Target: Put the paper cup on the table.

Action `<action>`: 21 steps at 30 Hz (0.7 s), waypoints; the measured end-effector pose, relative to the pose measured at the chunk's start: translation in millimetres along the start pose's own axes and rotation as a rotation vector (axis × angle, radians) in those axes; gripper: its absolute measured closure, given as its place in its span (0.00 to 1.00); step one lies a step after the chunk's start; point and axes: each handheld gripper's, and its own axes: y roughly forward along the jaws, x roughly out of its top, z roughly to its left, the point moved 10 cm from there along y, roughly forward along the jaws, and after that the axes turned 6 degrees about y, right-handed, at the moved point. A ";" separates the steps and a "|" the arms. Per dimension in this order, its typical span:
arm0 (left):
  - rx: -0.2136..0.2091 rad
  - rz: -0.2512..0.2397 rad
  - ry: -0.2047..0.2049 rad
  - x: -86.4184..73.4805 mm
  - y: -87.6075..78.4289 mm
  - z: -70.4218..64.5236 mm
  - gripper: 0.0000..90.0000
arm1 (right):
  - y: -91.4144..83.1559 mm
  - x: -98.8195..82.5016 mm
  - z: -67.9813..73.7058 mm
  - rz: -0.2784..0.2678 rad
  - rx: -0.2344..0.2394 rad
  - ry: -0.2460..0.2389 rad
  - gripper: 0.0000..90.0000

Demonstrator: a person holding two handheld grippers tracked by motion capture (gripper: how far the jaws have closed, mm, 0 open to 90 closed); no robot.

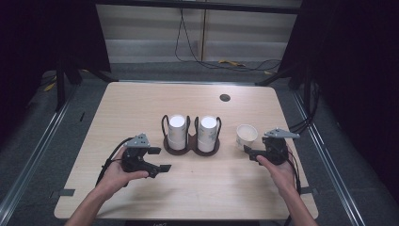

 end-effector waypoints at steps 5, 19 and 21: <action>0.013 0.010 -0.018 -8.8 -3.3 1.2 0.19 | -12.6 -7.4 13.3 -0.015 0.020 0.002 0.19; 0.053 0.012 -0.045 -40.2 -11.0 3.1 0.22 | -14.1 -53.1 39.6 0.027 0.061 0.009 0.21; 0.046 0.013 -0.055 -45.5 -10.9 3.9 0.22 | -11.9 -55.0 38.5 0.028 0.056 0.010 0.21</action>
